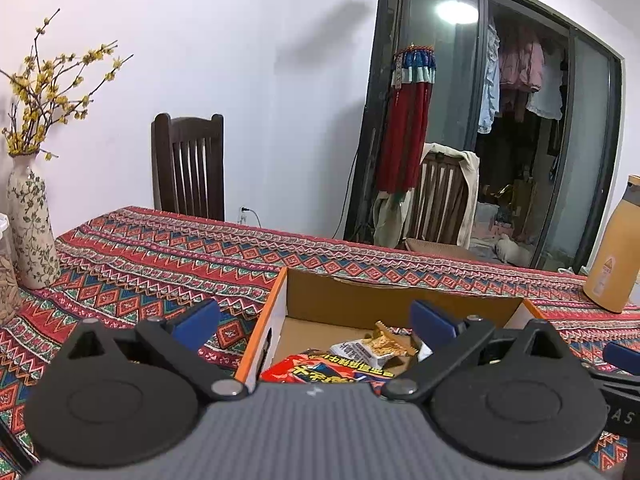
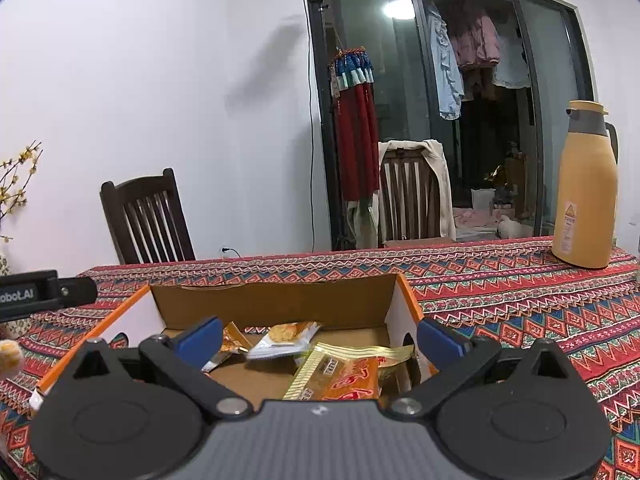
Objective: Organize snacks
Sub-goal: 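Open both tools to drop the snacks into the box, then move both open tools back over the snack pile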
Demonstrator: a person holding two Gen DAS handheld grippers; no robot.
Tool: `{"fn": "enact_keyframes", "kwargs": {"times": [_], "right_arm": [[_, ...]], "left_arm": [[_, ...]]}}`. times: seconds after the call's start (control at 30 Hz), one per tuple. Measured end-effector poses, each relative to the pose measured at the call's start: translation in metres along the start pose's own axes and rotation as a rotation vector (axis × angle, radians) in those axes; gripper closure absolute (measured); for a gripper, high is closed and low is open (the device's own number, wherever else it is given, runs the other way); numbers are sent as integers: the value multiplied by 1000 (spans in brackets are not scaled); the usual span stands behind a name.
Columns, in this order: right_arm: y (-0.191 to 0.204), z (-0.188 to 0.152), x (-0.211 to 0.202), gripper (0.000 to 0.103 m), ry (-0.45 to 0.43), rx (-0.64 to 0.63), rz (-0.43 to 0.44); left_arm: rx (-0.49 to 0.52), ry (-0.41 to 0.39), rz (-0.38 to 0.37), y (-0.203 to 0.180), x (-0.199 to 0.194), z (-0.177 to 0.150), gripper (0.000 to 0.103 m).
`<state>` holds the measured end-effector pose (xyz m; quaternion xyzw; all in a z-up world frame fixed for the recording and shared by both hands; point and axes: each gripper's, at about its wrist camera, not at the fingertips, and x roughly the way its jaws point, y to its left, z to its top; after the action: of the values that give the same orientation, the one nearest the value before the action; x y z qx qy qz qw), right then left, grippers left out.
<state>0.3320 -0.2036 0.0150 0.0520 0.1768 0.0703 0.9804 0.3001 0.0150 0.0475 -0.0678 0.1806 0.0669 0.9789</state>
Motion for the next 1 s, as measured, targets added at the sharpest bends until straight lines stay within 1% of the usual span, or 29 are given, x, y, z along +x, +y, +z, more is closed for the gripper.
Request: {"fn": "enact_keyframes", "kwargs": {"times": [0.13,0.3,0.43,0.67,1.0], "right_arm": [[1,7,-9,0,-21,-5,-14],[2,18,-35,0,-55,-7,-13],[8,19,-57,0,-70,-42,-10],[13,3,-89,0,-53,-57,-7],[15,-37,-125,0,14,-54,0]], "left_arm": [[8,-27,1,-3,-14,11,0],[7,-57,-14,-2,-39,23,0],[16,-64,-17,0,-58,23,0],[31,-34,-14,7,-82,5,0],[33,33,-4,31,-107,-32,0]]}}
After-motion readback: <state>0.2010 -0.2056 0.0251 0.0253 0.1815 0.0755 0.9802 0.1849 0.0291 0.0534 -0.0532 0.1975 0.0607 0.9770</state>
